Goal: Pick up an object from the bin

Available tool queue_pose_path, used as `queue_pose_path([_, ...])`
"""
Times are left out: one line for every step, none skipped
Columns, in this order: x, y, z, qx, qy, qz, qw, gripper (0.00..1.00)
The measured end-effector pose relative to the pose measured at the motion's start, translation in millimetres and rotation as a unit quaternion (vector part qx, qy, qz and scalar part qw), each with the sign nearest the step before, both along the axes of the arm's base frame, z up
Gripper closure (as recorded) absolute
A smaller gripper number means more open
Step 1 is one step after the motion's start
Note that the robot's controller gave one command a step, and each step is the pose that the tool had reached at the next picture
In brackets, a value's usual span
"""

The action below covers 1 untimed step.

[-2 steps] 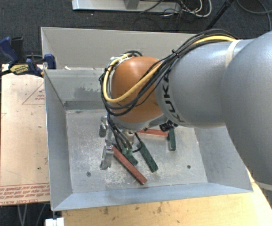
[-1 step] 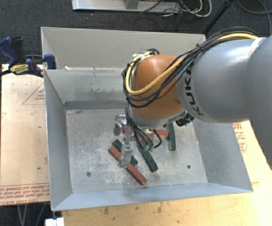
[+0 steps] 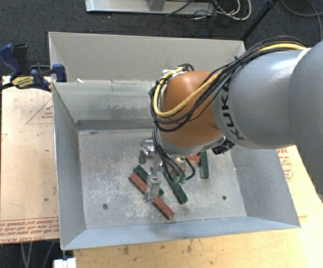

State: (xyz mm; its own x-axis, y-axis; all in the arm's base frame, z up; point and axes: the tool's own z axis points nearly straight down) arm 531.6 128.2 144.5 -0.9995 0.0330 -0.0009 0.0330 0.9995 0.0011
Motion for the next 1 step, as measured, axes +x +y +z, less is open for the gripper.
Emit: queue_pose_path([-0.9,-34.5,-70.5,0.001,-0.0013,-0.049,0.9988,0.00])
